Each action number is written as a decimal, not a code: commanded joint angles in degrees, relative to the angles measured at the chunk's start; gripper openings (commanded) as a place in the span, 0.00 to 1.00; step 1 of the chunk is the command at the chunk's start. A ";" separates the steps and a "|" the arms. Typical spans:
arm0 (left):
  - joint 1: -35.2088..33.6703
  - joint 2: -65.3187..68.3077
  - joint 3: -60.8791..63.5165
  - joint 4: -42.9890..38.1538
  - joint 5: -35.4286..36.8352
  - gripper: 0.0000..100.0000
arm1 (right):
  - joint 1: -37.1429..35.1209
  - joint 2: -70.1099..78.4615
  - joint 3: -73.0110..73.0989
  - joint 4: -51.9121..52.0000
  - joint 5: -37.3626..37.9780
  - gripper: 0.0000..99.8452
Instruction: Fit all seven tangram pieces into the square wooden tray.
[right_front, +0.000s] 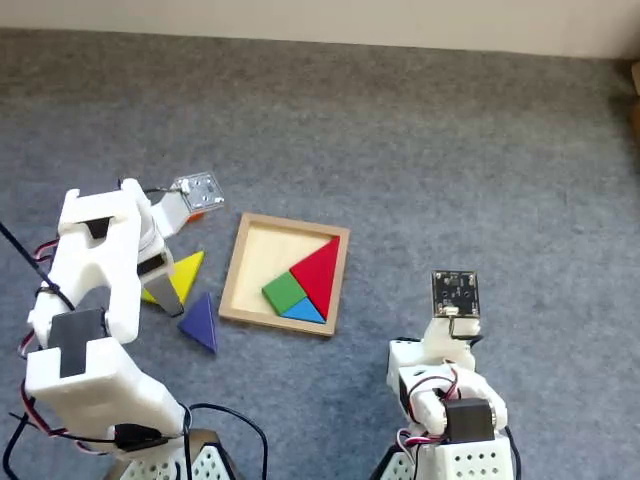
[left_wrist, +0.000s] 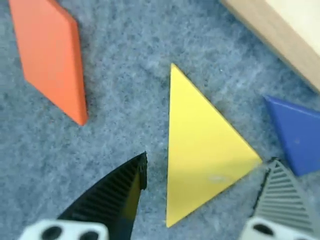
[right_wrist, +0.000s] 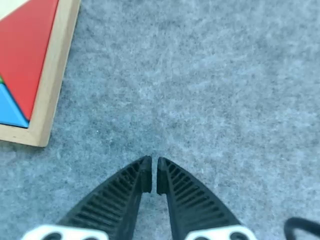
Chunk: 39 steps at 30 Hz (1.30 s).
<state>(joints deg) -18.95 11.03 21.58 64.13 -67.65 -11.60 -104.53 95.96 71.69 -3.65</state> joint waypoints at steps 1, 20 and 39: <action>1.36 -2.42 -0.04 -1.76 0.70 0.36 | 0.75 -1.27 7.78 0.40 -0.35 0.03; 1.36 6.55 -0.66 -11.08 0.44 0.23 | 0.75 -1.27 7.78 0.40 -0.35 0.03; 5.05 -10.15 -0.22 0.88 0.79 0.17 | 0.75 -1.27 7.78 0.40 -0.35 0.03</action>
<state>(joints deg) -16.84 6.02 22.29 62.11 -67.56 -11.60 -104.53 95.96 71.69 -3.65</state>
